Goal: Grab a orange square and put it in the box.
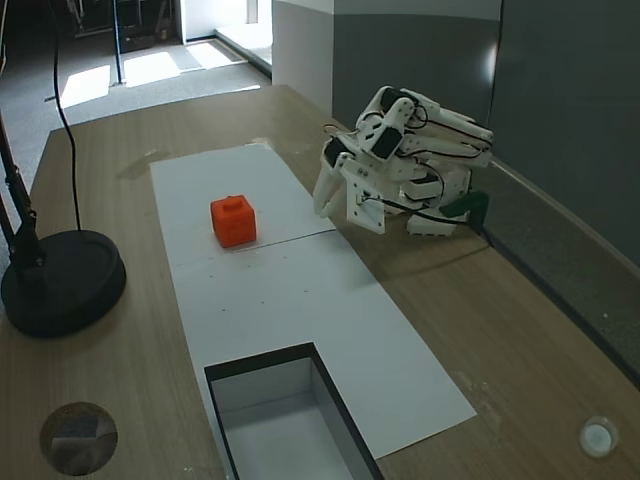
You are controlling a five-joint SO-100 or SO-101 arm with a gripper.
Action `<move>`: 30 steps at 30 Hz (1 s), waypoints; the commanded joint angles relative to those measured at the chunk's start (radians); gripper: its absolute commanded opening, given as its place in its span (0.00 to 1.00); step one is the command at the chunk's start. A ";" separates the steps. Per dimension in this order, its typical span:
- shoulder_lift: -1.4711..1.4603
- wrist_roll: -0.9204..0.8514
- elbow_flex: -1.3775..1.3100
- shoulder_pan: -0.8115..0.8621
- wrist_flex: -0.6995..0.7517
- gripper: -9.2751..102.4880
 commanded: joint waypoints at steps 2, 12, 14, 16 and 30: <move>0.025 0.006 -0.057 -0.002 0.011 0.08; 0.025 0.006 -0.057 -0.002 0.011 0.08; 0.025 0.006 -0.057 -0.002 0.011 0.08; 0.025 0.006 -0.057 -0.003 0.011 0.08; 0.025 -0.121 -0.083 0.106 -0.262 0.32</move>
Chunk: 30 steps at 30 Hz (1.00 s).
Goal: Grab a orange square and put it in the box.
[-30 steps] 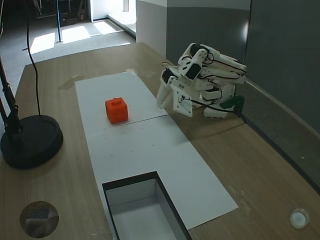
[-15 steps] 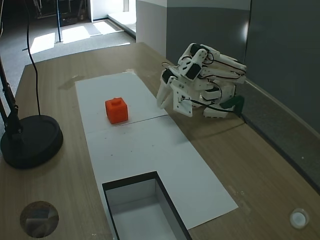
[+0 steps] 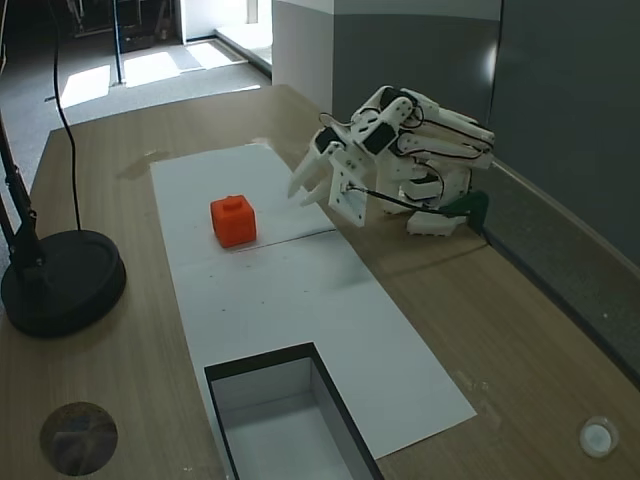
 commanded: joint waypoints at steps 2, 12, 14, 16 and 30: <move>0.025 -0.040 -0.135 0.025 -0.080 0.37; -0.354 0.035 -0.410 -0.091 -0.087 0.43; -0.529 0.032 -0.500 -0.112 -0.087 0.44; -0.715 0.032 -0.609 -0.117 -0.087 0.44; -1.667 0.041 -1.095 -0.031 -0.051 0.43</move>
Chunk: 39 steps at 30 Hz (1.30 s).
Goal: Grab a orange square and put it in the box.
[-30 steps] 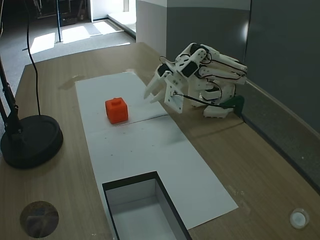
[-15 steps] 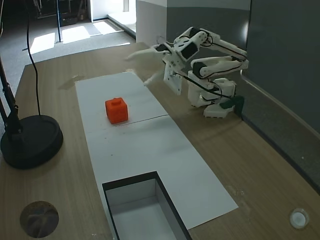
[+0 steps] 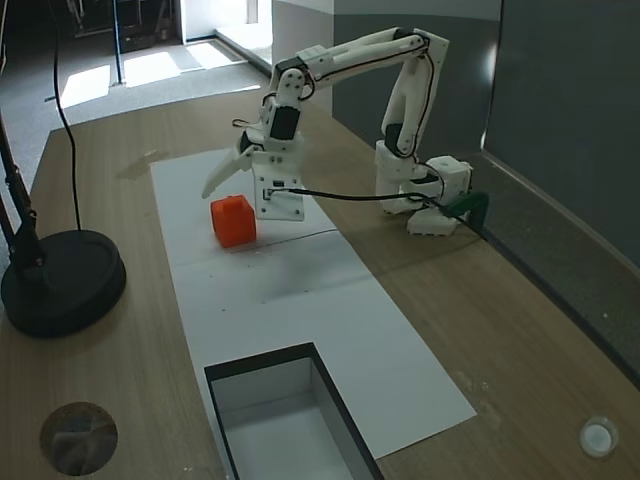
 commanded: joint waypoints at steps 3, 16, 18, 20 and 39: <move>-0.064 0.008 -0.100 -0.003 0.005 0.43; -0.156 -0.003 -0.095 0.000 -0.058 0.20; -0.175 -0.003 -0.100 0.002 -0.058 0.19; -0.179 -0.003 -0.100 0.002 -0.058 0.18; 0.153 0.006 -0.749 -0.500 0.130 0.18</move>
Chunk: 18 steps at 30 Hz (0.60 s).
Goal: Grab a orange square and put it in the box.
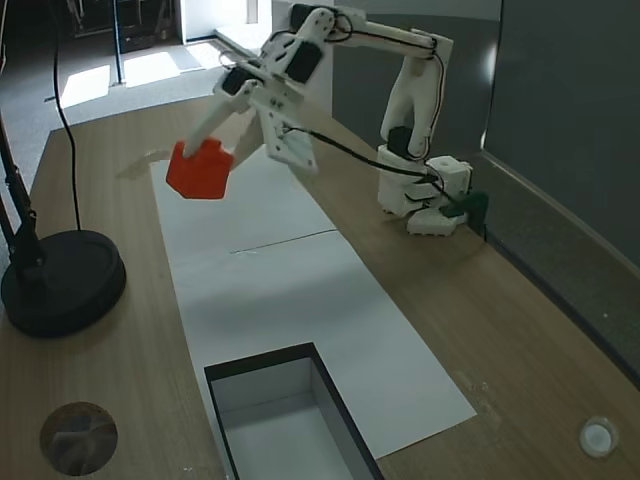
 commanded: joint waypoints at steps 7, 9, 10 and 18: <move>-0.051 0.006 -0.225 -0.324 -0.179 0.18; -0.094 0.006 -0.227 -0.347 -0.219 0.18; -0.117 0.008 -0.227 -0.357 -0.241 0.17; -0.245 0.101 -0.227 -0.423 -0.367 0.14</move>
